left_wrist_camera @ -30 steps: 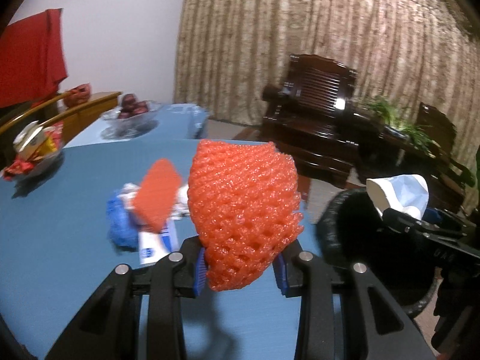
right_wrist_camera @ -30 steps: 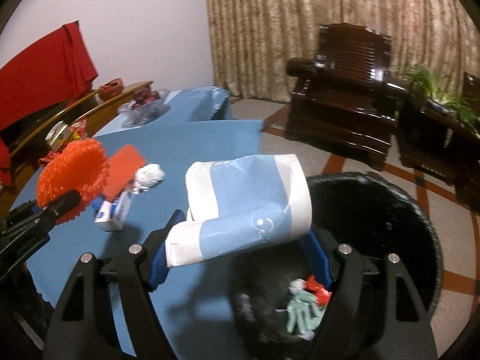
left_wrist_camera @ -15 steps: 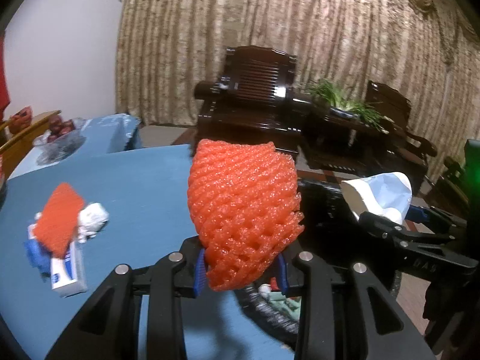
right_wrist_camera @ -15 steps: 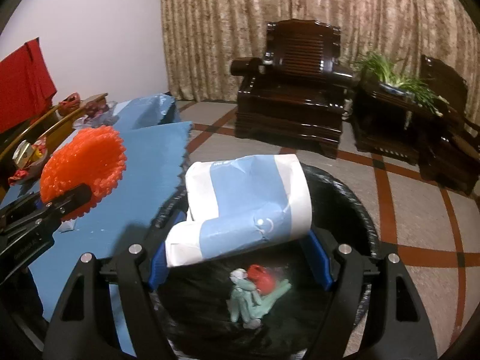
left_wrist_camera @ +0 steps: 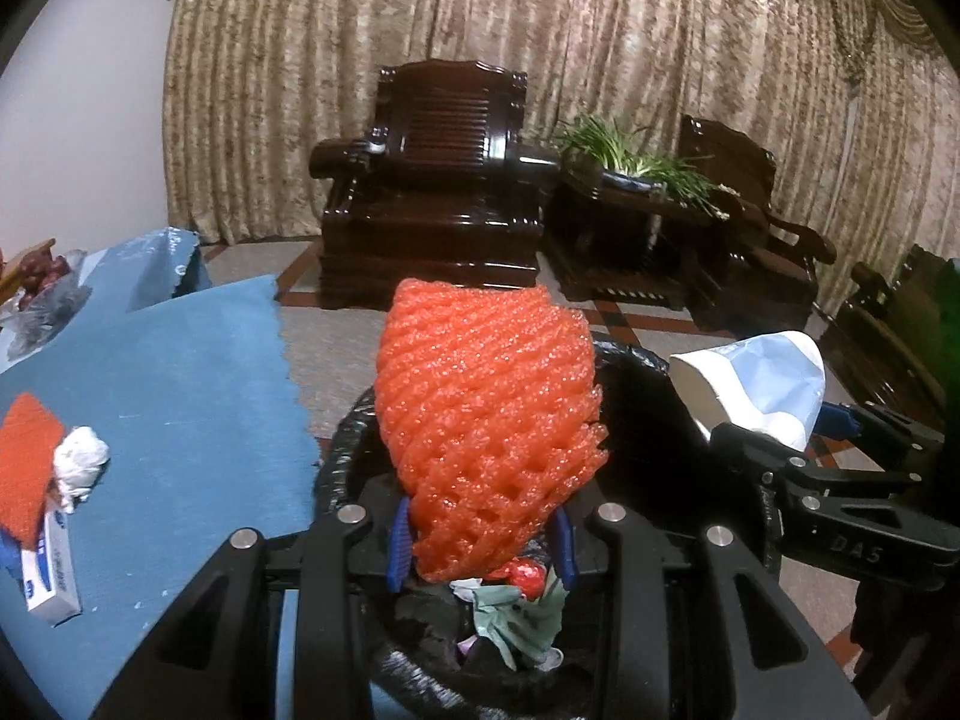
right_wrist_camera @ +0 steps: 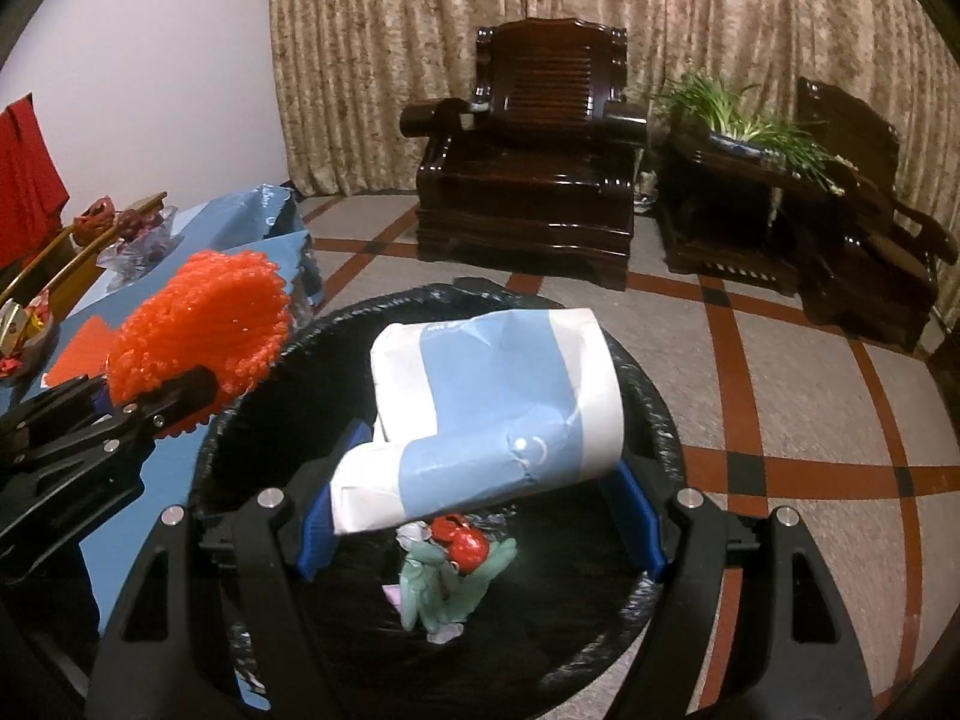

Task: Collect trash
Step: 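Carry the cup and net over the black bin and open both grippers, then grasp the blue plastic bag with the left gripper while the right gripper grasps the second orange net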

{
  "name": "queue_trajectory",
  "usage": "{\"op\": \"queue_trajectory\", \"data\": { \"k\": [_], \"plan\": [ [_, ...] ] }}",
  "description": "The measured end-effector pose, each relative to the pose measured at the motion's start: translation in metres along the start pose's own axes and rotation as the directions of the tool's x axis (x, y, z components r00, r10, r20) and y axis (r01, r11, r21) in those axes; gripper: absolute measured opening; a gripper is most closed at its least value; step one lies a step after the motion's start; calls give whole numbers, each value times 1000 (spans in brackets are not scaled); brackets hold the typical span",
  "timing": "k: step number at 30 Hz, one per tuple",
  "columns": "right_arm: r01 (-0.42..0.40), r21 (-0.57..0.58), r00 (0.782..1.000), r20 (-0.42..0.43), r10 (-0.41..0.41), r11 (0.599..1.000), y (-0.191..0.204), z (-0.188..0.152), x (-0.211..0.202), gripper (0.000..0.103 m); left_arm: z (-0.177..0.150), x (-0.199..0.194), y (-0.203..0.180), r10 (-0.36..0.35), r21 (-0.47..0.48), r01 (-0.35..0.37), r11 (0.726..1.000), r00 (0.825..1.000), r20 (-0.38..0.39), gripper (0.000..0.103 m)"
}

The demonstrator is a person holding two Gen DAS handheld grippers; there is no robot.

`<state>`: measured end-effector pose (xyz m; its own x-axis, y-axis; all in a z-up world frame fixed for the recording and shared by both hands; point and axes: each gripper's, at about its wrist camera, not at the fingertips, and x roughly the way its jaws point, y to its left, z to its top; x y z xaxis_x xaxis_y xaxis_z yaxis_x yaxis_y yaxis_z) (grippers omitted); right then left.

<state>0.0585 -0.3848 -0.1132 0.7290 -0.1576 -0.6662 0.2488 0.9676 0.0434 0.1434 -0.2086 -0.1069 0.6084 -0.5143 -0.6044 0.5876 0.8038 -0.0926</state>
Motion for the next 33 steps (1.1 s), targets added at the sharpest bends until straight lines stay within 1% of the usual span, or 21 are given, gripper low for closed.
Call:
{"op": "queue_trajectory", "data": {
  "k": [4, 6, 8, 9, 11, 13, 14, 15, 17, 20, 24, 28, 33],
  "plan": [
    [8, 5, 1000, -8, -8, 1000, -9, -1, 6, 73, 0, 7, -4, -18, 0, 18, 1000, 1000, -15, 37],
    [16, -2, 1000, -12, -16, 1000, -10, -2, 8, 74, -1, 9, -6, -32, -4, 32, 999, 999, -26, 43],
    [30, -10, 999, -16, -30, 999, -11, -3, 11, 81, -1, 11, -5, -49, -12, 49, 999, 998, -31, 56],
    [34, -11, 999, -17, -34, 999, -13, -5, 11, 82, -1, 11, -5, -52, -15, 52, 999, 998, -34, 60],
    [45, -6, 999, -14, -46, 999, -15, -7, 11, 88, -3, 11, -4, -62, -25, 61, 998, 997, -36, 79],
    [52, 0, 999, -12, -52, 999, -17, -8, 10, 91, -5, 7, -2, -73, -33, 72, 997, 997, -33, 81],
    [56, 4, 998, -9, -56, 998, -18, -9, 10, 91, -5, 6, -1, -77, -36, 76, 996, 996, -33, 86],
    [57, 7, 998, -8, -57, 998, -18, -9, 9, 91, -5, 6, -2, -76, -39, 75, 996, 997, -31, 87],
    [60, 13, 998, -5, -60, 998, -18, -9, 6, 93, -7, 2, 2, -72, -43, 71, 997, 997, -26, 90],
    [55, 13, 998, 4, -55, 998, -18, -8, 2, 94, -7, -4, 8, -58, -51, 57, 997, 998, -20, 90],
    [40, 0, 999, 19, -40, 999, -7, -5, -3, 94, -8, -20, 28, -15, -72, 15, 997, 1000, 7, 90],
    [9, -14, 999, 34, -8, 1000, 7, 1, -8, 94, -9, -38, 48, 45, -90, -41, 995, 998, 36, 90],
    [-42, -48, 998, 42, 44, 998, 35, 10, -9, 94, -14, -67, 79, 125, -125, -116, 985, 990, 68, 91]
  ]
}}
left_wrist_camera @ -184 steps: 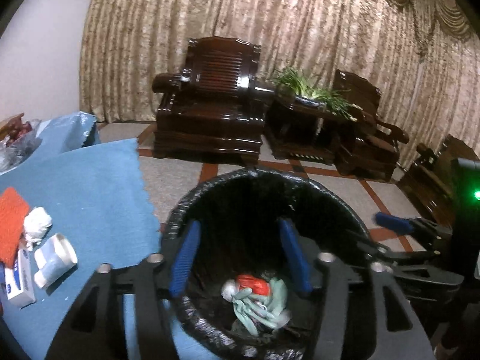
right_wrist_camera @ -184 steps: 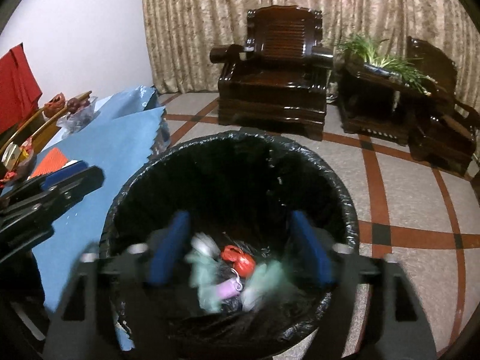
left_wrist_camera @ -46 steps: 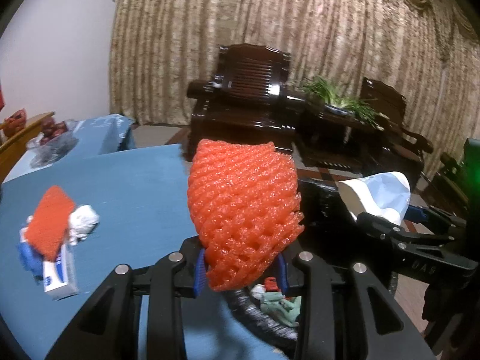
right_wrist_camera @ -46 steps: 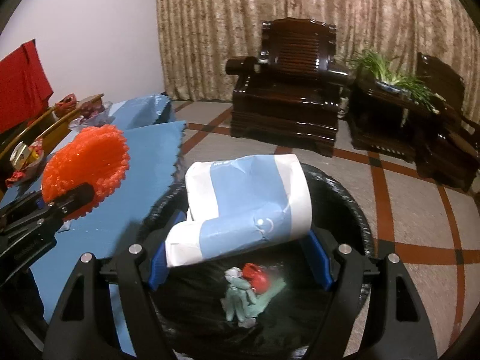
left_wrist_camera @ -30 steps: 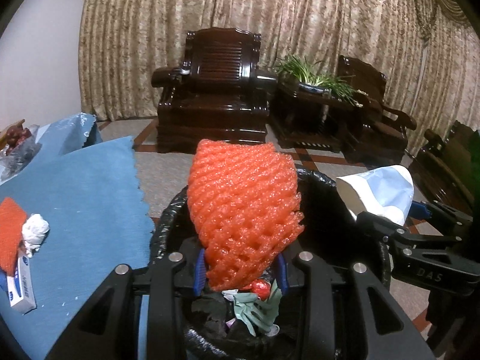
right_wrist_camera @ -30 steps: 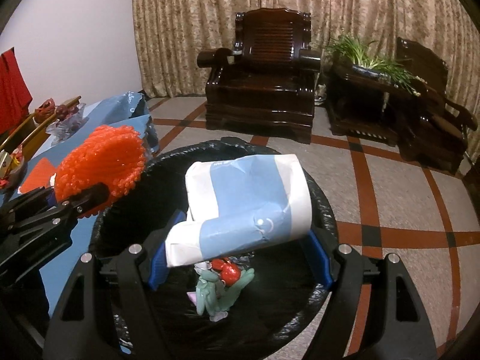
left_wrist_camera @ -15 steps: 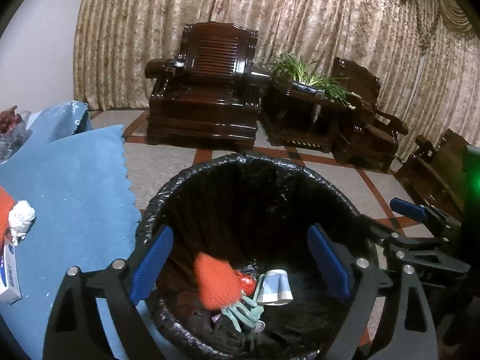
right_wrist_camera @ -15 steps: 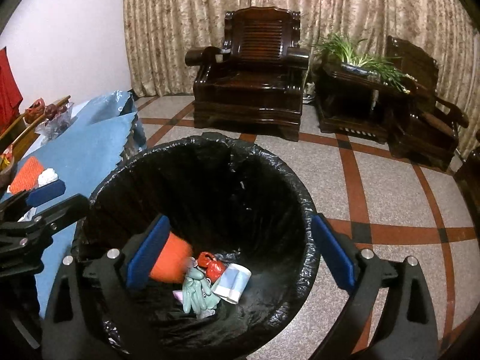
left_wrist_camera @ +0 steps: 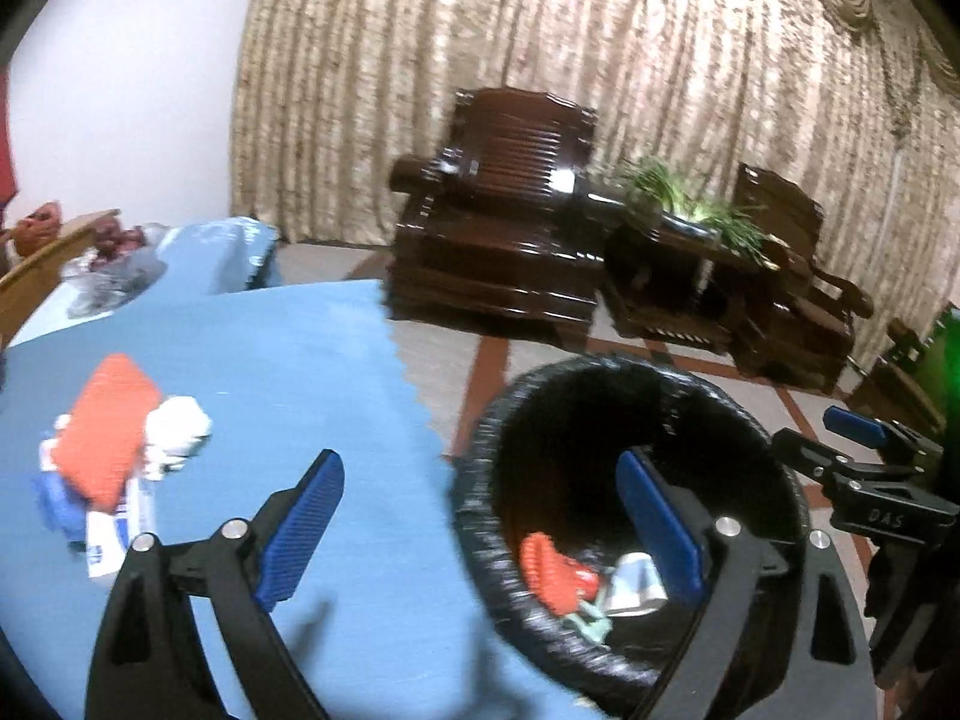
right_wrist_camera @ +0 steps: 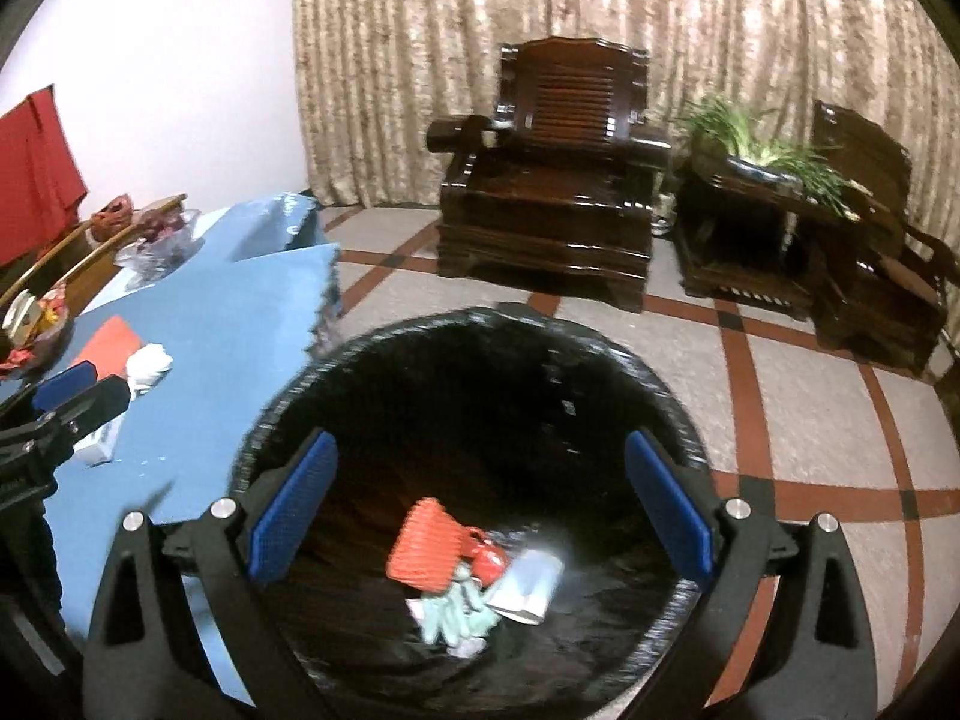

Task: Collect trash
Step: 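Grasp the blue plastic bag with the left gripper while the right gripper grasps the second orange net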

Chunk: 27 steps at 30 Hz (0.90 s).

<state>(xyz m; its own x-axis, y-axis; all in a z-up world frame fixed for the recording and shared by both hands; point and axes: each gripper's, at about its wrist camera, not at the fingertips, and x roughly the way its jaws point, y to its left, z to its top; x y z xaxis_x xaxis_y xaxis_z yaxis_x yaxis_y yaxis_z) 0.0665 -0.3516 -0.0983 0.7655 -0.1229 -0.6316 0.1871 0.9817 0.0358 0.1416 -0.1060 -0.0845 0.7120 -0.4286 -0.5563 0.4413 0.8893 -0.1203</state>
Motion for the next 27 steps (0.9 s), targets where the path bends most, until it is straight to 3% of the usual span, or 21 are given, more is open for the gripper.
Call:
{"op": "queue_trajectory", "data": {
  "k": [10, 18, 27],
  "plan": [
    [-138, -80, 990, 17, 140, 987, 82, 22, 7, 94, -5, -45, 78, 170, -73, -165, 984, 984, 58, 91],
    [-224, -144, 973, 14, 229, 964, 152, 36, 23, 94, -19, -73, 147, 316, -152, -303, 941, 946, 72, 90],
    [-296, -174, 955, -26, 296, 939, 225, 34, 59, 94, -43, -79, 211, 421, -197, -407, 892, 906, 36, 89]
  ]
}}
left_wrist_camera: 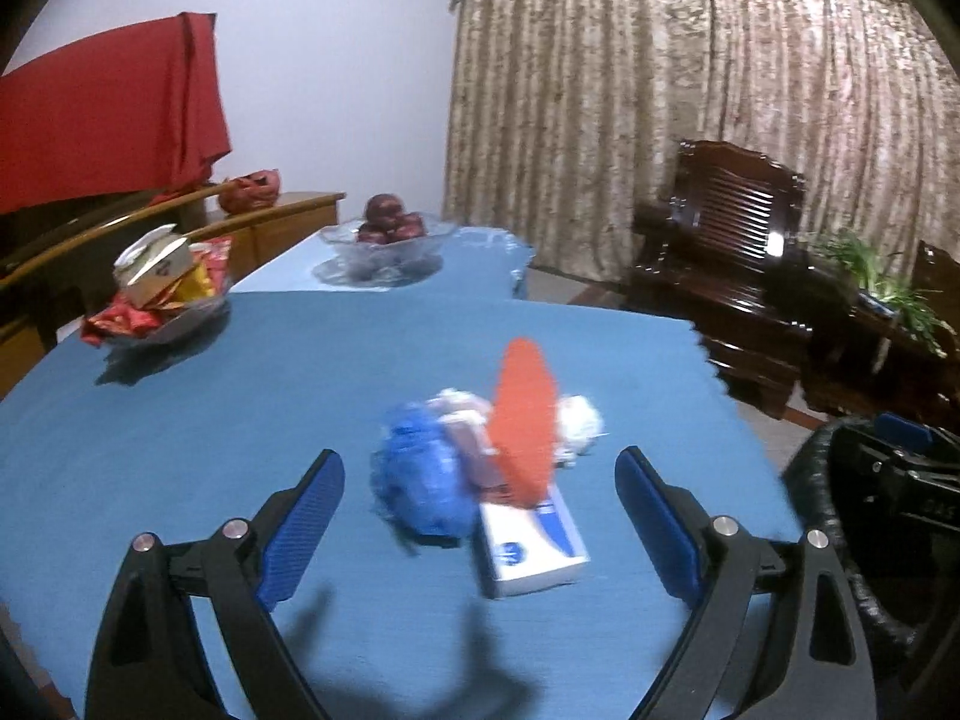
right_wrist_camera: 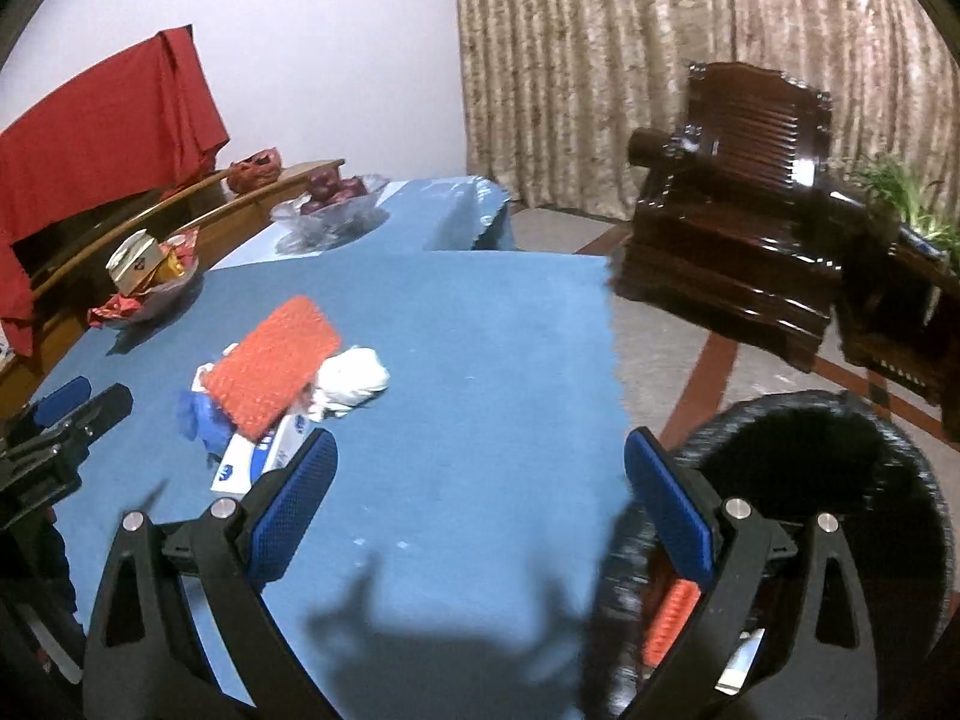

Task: Collect trash
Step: 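Grasp the blue plastic bag with the left gripper while the right gripper grasps the second orange net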

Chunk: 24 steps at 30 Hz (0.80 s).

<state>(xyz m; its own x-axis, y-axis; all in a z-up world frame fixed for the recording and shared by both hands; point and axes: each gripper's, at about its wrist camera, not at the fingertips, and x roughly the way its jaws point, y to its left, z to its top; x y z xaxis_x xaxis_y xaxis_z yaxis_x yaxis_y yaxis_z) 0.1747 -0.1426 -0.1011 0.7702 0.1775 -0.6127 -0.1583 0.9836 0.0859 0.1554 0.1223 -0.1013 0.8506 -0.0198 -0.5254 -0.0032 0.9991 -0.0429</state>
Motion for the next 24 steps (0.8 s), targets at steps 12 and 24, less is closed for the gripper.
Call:
{"op": "queue_trajectory", "data": {
  "k": [12, 24],
  "plan": [
    [-35, -22, 998, -54, 34, 999, 37, 0, 53, 94, -21, 55, 23, 26, -18, -28, 999, 995, -101, 80],
    [-72, -47, 995, -79, 68, 996, 53, -1, 82, 94, -33, 106, 32, -64, -57, 53, 997, 973, -220, 34]
  ]
}}
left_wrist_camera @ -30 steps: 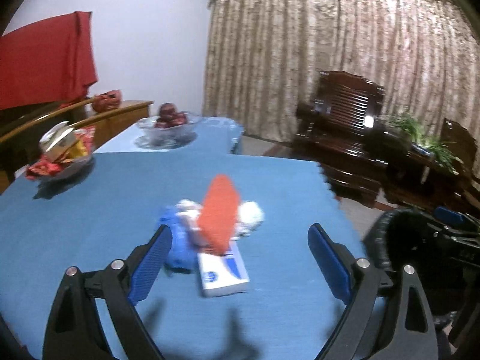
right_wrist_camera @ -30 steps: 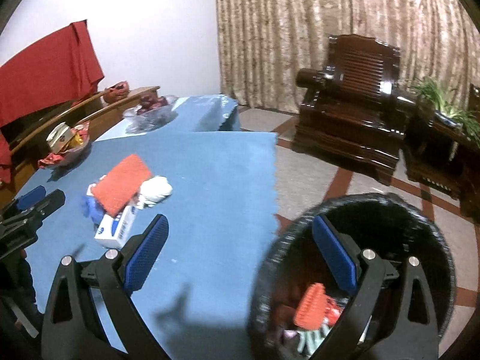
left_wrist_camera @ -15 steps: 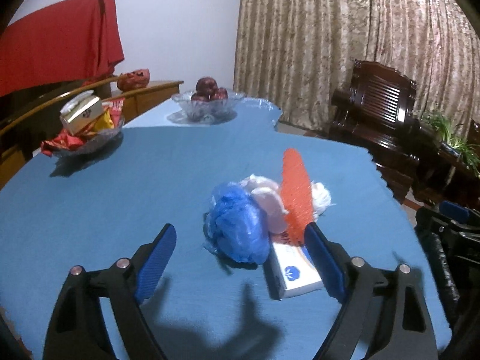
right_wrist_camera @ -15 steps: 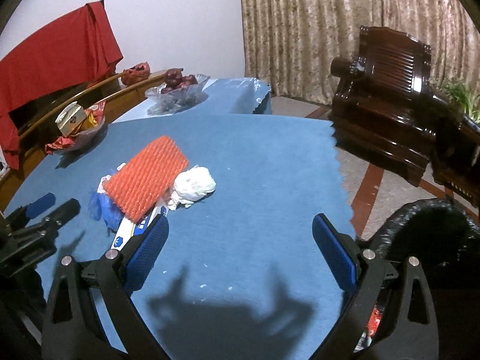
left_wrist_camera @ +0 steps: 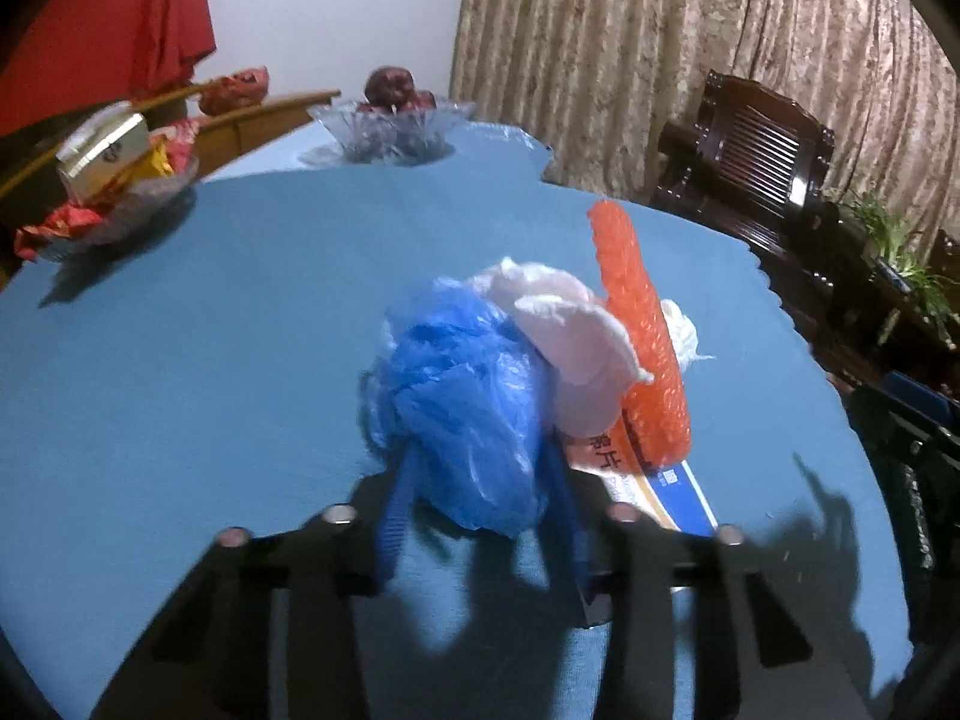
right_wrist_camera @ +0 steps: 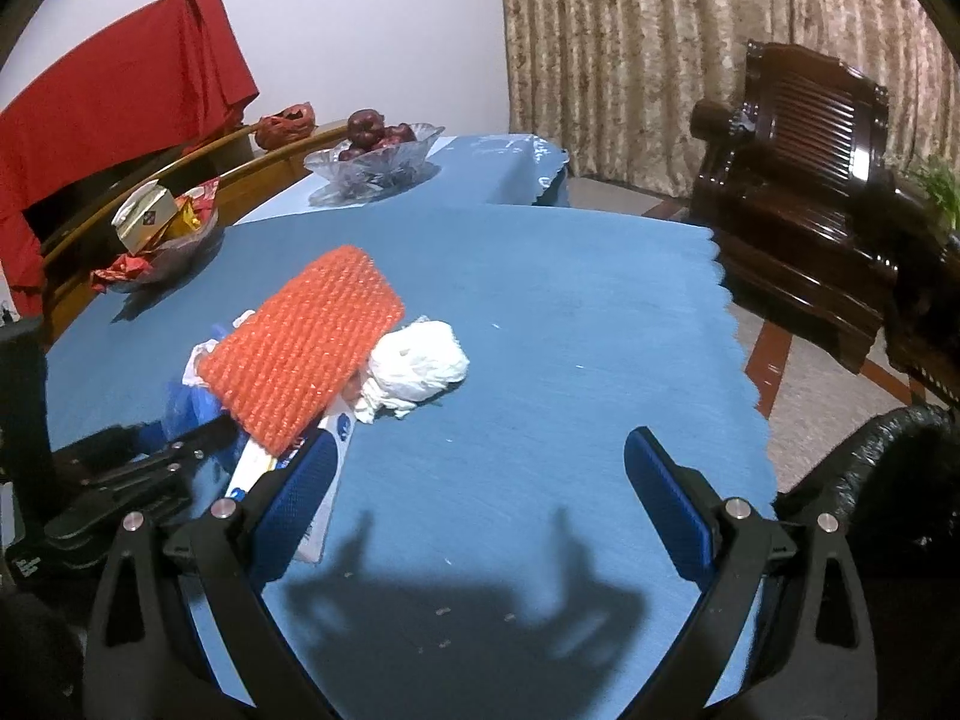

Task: Collect trash
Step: 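Grasp the blue plastic bag with the left gripper while the right gripper grasps the second orange net, then carry the blue bag and orange net over the bin and open both grippers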

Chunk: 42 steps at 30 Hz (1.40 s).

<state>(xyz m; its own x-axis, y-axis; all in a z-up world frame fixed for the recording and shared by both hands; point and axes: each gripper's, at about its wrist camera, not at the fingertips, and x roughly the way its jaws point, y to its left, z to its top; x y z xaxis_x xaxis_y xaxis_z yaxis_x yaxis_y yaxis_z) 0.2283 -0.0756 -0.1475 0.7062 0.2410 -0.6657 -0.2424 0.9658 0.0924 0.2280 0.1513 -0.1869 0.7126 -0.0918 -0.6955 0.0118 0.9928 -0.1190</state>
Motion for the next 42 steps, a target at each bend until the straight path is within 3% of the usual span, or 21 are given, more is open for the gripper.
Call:
{"op": "queue_trajectory", "data": {
  "k": [8, 21, 25, 28, 33, 36, 38, 39, 42],
  "plan": [
    [-43, -31, 999, -3, 43, 999, 22, 3, 8, 94, -2, -13, 7, 9, -13, -9, 1000, 999, 38, 14],
    [-115, -88, 993, -17, 114, 990, 62, 3, 19, 94, -2, -41, 30, 64, -27, -62, 998, 995, 78, 11],
    [-131, -109, 991, -34, 128, 985, 73, 3, 28, 84, -2, -44, 33, 70, -27, -68, 997, 994, 82, 11],
    [-132, -119, 991, -43, 127, 984, 79, 4, 37, 82, -1, -48, 34, 73, -27, -70, 997, 993, 89, 11],
    [-140, -154, 989, -72, 130, 978, 90, 4, 54, 69, -1, -50, 35, 75, -28, -72, 997, 993, 95, 11],
    [-169, -162, 982, -110, 153, 972, 93, 3, 65, 44, -2, -52, 35, 76, -30, -73, 997, 993, 93, 11],
    [-191, -162, 978, -114, 174, 968, 92, 3, 64, 20, -2, -52, 35, 77, -28, -74, 997, 993, 94, 11],
    [-207, -163, 975, -118, 189, 965, 90, 2, 63, 14, -1, -52, 35, 76, -29, -74, 997, 993, 95, 11],
    [-220, -164, 973, -106, 205, 961, 86, 3, 52, 10, -1, -52, 36, 75, -29, -72, 997, 993, 97, 11]
  ]
}}
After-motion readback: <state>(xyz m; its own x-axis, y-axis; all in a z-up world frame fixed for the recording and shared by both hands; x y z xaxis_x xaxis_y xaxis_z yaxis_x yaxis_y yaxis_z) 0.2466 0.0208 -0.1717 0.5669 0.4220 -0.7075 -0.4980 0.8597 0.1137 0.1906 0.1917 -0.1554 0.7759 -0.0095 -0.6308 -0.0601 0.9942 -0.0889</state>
